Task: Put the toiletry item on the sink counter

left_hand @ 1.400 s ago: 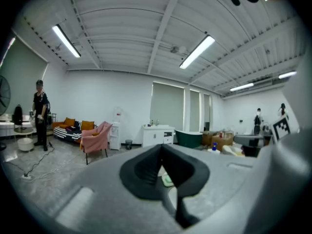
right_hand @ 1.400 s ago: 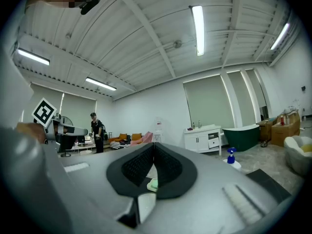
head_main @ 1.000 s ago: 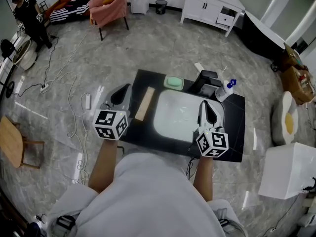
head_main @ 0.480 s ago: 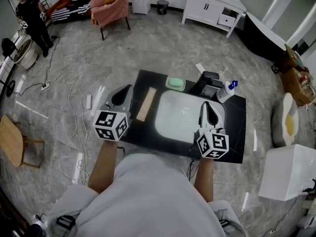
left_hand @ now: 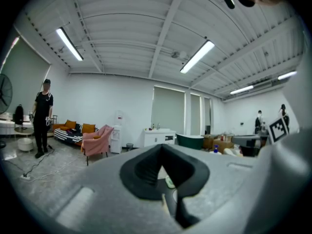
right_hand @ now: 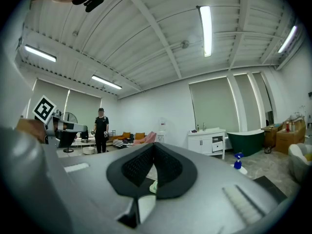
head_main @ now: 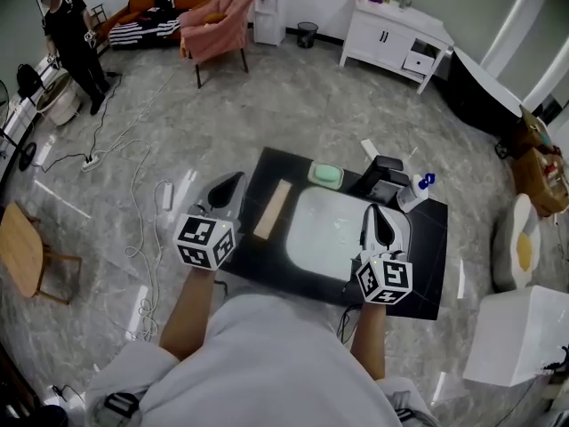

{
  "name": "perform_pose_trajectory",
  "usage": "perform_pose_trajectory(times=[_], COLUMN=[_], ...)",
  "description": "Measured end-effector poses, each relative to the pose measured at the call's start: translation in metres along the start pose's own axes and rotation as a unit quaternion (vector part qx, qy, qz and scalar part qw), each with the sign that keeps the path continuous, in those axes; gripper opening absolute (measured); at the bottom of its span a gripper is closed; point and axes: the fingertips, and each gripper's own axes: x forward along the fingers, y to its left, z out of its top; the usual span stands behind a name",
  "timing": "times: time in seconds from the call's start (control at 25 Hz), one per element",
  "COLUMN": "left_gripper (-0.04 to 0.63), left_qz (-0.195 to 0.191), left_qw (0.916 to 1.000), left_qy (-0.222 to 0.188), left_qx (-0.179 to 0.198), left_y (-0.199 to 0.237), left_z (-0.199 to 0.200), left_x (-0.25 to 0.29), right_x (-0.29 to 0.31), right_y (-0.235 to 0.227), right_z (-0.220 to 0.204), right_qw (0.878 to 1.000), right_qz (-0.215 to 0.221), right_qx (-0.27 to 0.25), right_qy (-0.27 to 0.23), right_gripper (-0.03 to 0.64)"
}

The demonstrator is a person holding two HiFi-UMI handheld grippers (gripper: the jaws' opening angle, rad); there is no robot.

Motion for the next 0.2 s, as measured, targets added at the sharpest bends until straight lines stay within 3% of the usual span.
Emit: perform_pose_trajectory(times=[0.2], left_gripper=[-0.003], left_qz=[0.005], left_qw=[1.0000], left_qy=[0.006], left_qx=[-0.003], left_y=[0.0042], left_z=[0.0002], left_x=[-0.0081], right_x=[-0.0002], right_y=[0.0068], right_z=[0.0010], right_qw=[1.000], right_qz=[0.005], right_qx=[-0.001], right_qy=[0.008], right_gripper=[0.003])
